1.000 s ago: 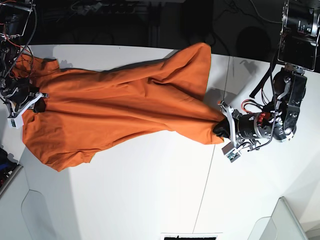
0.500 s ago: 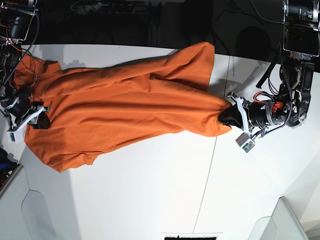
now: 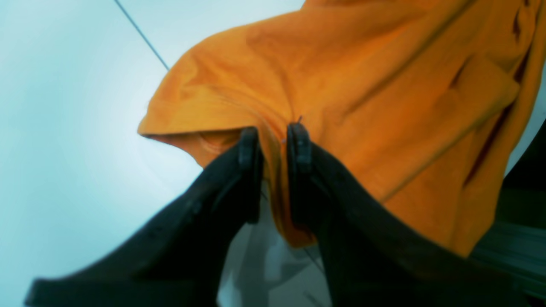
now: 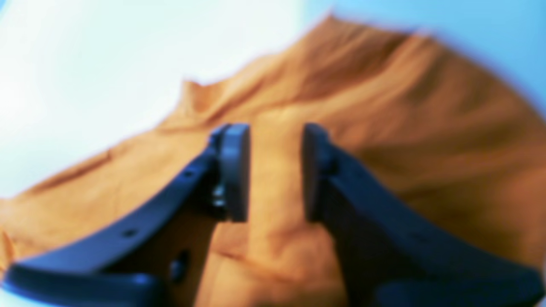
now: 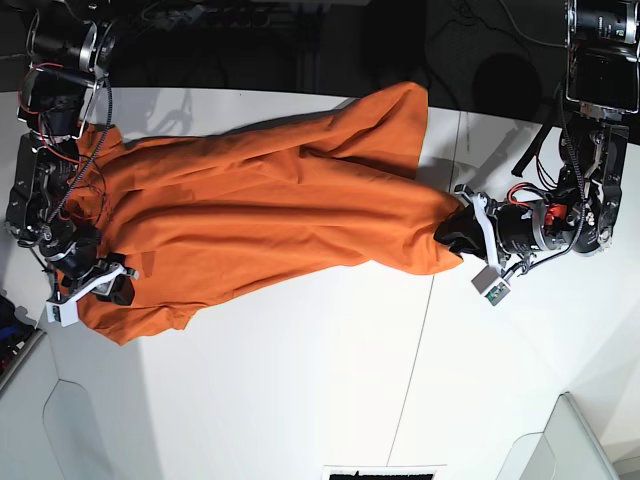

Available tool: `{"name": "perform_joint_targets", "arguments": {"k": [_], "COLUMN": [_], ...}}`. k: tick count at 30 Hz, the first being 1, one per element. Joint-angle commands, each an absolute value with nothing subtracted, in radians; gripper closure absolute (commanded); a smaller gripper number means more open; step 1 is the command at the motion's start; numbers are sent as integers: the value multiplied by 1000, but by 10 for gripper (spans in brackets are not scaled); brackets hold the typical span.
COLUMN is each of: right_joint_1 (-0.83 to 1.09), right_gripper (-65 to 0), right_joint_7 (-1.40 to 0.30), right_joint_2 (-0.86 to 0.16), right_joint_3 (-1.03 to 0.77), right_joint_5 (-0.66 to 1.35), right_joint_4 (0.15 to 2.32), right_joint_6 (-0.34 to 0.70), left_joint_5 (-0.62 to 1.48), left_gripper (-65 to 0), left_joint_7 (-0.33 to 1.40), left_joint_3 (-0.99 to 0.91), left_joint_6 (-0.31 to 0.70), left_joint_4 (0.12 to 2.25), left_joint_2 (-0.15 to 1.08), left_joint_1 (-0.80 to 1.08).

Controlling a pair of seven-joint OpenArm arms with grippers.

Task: Layout the t-shirt on the table in an organized manner, then fold the t-shirt properly
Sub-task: 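Drag the pinched hem with the left gripper away from the right gripper, release, then grasp the shirt's lower corner with the left gripper and pull it outward, release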

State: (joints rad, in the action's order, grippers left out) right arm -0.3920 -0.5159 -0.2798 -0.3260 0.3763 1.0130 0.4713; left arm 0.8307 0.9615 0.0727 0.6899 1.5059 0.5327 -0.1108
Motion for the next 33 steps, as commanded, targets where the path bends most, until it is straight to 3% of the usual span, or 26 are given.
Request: {"name": "perform_joint_targets", "arguments": {"k": [1, 3, 10, 15, 24, 28, 33], "right_joint_1": [-424, -421, -421, -426, -426, -423, -382], "right_gripper": [-100, 0, 0, 0, 0, 0, 0], "right_joint_7": [-490, -489, -379, -369, -371, -426, -631], "right_joint_2": [-290, -286, -294, -316, -341, -340, -342], "right_joint_3": [-318, -299, -286, -286, -287, -292, -365], "right_joint_5": [375, 347, 187, 154, 238, 289, 331], "right_joint_4": [1007, 984, 954, 953, 960, 1024, 1225], "right_joint_6": [479, 479, 451, 413, 408, 407, 408], "left_joint_5": [847, 834, 743, 854, 947, 952, 1016], "left_gripper": [-128, -128, -128, -128, -128, -128, -128], "left_joint_7": [943, 937, 926, 953, 943, 949, 975], "left_joint_3": [65, 65, 65, 65, 65, 65, 65], "left_joint_6": [698, 698, 698, 698, 698, 698, 698], "left_joint_4": [1522, 1519, 1431, 1391, 1394, 1415, 1554], "left_joint_2": [549, 548, 555, 616, 648, 649, 648], "left_joint_1": [-130, -130, -127, -83, -96, -143, -154]}}
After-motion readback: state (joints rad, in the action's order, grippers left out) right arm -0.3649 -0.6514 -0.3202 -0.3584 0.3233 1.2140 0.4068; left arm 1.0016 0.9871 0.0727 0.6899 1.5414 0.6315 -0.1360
